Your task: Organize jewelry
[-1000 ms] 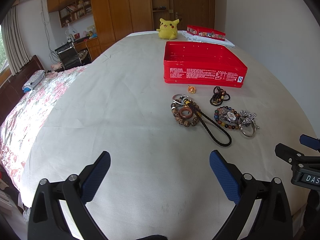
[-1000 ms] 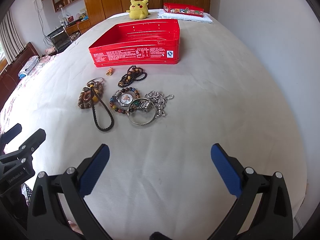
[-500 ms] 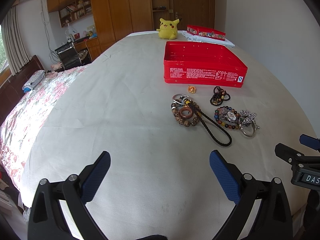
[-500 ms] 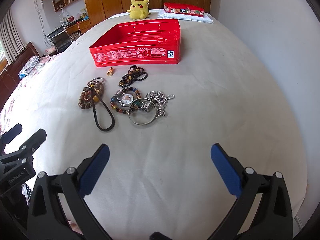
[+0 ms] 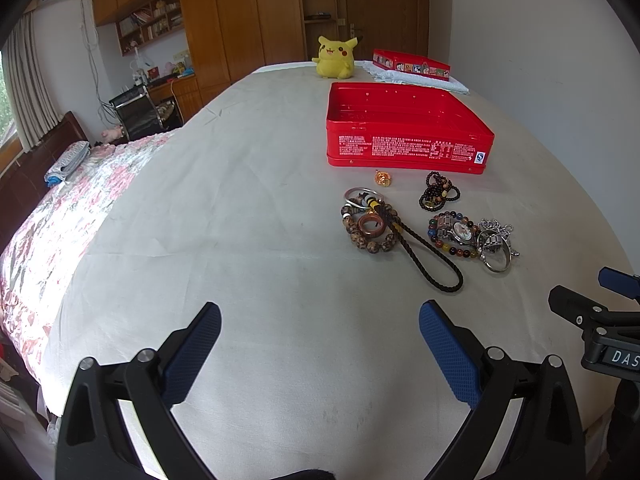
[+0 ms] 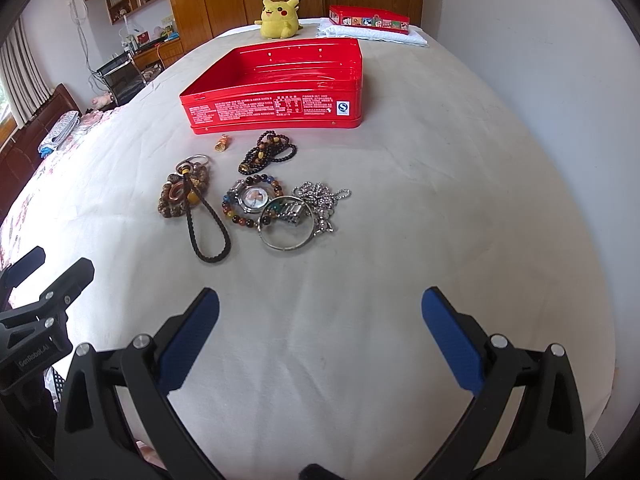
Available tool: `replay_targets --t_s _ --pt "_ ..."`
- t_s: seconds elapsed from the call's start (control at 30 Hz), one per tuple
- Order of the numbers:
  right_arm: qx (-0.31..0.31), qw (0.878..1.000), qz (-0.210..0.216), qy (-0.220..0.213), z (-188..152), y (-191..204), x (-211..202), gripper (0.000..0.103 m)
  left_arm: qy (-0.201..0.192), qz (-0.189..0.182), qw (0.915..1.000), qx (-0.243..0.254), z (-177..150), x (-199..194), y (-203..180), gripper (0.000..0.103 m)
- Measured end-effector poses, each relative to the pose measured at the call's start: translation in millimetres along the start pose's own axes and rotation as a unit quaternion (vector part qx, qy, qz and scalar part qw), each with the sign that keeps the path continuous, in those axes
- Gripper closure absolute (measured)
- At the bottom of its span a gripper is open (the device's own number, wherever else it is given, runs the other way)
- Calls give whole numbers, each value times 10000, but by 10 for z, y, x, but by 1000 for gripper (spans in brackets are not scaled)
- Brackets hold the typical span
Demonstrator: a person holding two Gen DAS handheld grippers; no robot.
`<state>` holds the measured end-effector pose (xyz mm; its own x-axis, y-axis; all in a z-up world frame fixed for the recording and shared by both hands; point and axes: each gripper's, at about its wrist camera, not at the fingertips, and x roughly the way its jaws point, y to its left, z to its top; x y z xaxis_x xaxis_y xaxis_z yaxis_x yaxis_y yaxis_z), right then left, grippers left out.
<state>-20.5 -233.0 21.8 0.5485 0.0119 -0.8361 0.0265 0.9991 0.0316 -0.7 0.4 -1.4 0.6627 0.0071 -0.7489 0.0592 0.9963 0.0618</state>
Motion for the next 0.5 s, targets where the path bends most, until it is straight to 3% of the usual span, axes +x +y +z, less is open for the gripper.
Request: replay_targets --t_s 0.37,0.5 --pt "-17 10000 33 -16 -2 35 -6 3 9 -12 10000 10 -1 3 2 4" --pt "59 9997 221 79 72 -47 43 3 78 -102 9999 17 -2 58 43 4"
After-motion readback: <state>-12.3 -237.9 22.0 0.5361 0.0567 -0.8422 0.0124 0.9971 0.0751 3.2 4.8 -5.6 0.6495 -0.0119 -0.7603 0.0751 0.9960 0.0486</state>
